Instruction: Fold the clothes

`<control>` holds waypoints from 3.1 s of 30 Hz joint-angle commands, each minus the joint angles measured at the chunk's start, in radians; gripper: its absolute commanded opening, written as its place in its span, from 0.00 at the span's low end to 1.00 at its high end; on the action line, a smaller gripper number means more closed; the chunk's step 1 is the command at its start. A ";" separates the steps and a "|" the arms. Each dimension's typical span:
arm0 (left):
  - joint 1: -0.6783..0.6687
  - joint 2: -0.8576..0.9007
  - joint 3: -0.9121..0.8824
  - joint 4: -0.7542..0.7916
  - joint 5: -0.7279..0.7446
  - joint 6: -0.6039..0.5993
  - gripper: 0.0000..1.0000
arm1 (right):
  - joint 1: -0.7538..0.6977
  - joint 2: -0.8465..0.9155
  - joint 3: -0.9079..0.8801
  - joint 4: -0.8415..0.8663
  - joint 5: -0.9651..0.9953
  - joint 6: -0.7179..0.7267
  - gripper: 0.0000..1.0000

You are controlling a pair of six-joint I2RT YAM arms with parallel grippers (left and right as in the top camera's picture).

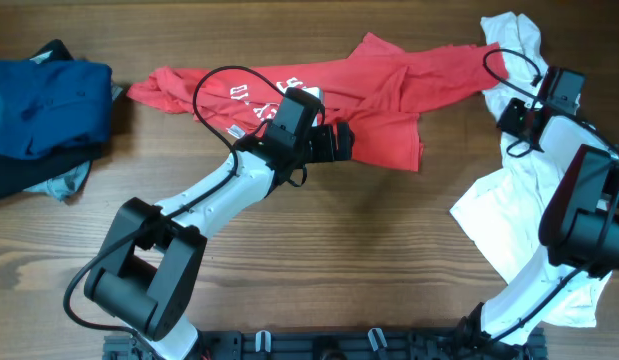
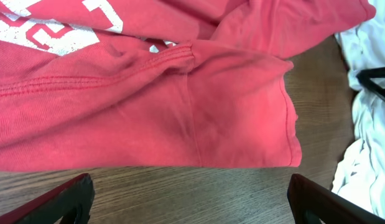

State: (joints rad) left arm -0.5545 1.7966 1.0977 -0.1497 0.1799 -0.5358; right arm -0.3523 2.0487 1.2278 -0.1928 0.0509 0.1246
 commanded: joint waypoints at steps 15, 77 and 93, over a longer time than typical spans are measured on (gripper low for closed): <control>0.000 0.006 0.007 0.070 -0.031 0.004 1.00 | -0.311 -0.012 0.248 -0.223 -0.566 -0.069 0.53; 0.213 -0.276 0.007 -0.621 -0.257 -0.528 0.04 | -0.143 -0.032 0.248 -0.423 -0.405 -0.072 0.60; 0.144 -0.032 0.257 -0.355 0.115 0.040 0.99 | -0.142 -0.032 0.248 -0.453 -0.410 -0.069 0.60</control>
State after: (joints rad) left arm -0.4042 1.6730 1.2072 -0.4229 0.2474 -0.7315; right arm -0.4953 2.0460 1.4597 -0.6388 -0.3611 0.0654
